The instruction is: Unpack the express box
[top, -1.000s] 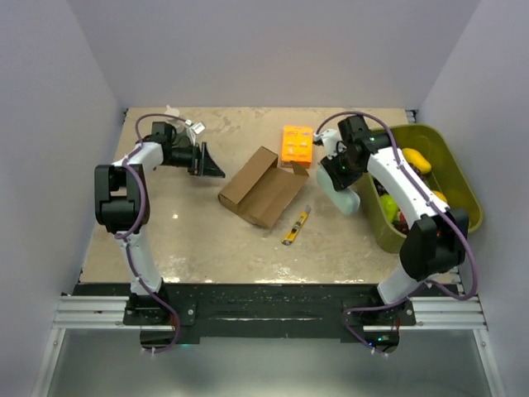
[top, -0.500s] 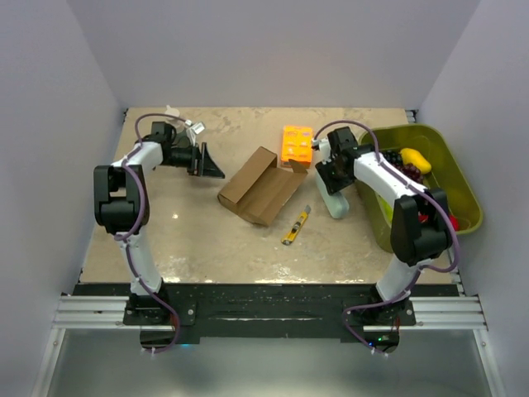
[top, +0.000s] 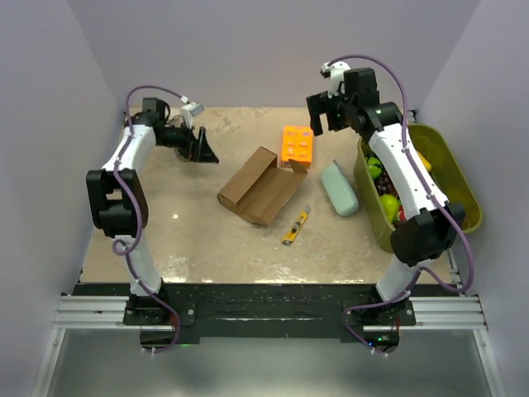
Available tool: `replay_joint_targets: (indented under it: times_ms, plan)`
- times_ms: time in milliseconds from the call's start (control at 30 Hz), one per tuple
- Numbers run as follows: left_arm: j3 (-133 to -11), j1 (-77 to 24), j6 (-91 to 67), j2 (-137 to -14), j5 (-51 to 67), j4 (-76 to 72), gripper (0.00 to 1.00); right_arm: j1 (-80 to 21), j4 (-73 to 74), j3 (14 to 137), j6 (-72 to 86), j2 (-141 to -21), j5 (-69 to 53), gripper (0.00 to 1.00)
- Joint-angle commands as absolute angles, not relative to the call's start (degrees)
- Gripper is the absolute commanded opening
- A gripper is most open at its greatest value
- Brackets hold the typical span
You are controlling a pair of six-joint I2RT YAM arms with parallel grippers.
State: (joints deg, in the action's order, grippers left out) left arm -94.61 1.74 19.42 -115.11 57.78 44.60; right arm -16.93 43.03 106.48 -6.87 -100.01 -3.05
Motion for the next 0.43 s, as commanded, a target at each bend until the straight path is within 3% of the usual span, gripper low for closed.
replay_joint_targets:
  times_ms: [0,400]
  plan:
    - [-104.5,1.8,24.0,-109.8,50.9,49.7,1.00,-16.8,41.5,110.1,0.7,-100.3,4.4,0.99]
    - [-106.0,1.8,16.2,-105.3,41.8,45.5,1.00,-16.9,39.0,108.7,0.3,-98.0,0.1,0.99]
